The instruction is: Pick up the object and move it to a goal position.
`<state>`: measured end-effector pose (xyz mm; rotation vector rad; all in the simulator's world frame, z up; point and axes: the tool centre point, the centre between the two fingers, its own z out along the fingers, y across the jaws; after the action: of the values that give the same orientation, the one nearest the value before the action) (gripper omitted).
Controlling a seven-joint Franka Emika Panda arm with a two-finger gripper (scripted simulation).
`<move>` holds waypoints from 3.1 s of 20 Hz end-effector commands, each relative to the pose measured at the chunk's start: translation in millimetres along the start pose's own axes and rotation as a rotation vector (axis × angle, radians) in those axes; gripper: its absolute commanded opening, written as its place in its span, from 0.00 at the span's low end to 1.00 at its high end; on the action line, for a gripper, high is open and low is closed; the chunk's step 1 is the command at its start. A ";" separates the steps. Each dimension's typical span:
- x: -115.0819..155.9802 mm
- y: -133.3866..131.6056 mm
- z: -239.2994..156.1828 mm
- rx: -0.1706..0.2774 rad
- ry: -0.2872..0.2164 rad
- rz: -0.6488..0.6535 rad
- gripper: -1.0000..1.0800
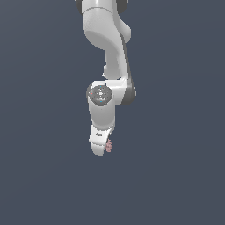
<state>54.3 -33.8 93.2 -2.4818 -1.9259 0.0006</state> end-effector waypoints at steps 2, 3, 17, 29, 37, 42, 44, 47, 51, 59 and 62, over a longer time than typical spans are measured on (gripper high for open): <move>0.0 0.0 1.6 0.000 0.000 0.000 0.96; 0.2 -0.1 3.7 0.000 0.000 -0.001 0.96; 0.3 0.1 50.2 0.000 0.000 -0.005 0.96; 0.2 0.5 48.5 -0.002 0.000 -0.005 0.00; 10.1 -10.1 32.9 -0.002 0.000 -0.005 0.00; 24.9 -25.8 9.5 -0.002 -0.001 -0.005 0.00; 32.8 -34.2 -3.0 -0.002 -0.002 -0.005 0.00; 47.3 -49.4 -25.7 -0.002 -0.003 -0.005 0.00; 69.9 -72.9 -61.4 -0.002 -0.004 -0.006 0.00; 117.8 -121.0 -136.1 -0.002 -0.005 -0.007 0.00; 135.5 -138.1 -163.7 -0.001 -0.004 -0.007 0.00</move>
<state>-38.9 121.1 243.0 -2.4781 -1.9370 0.0039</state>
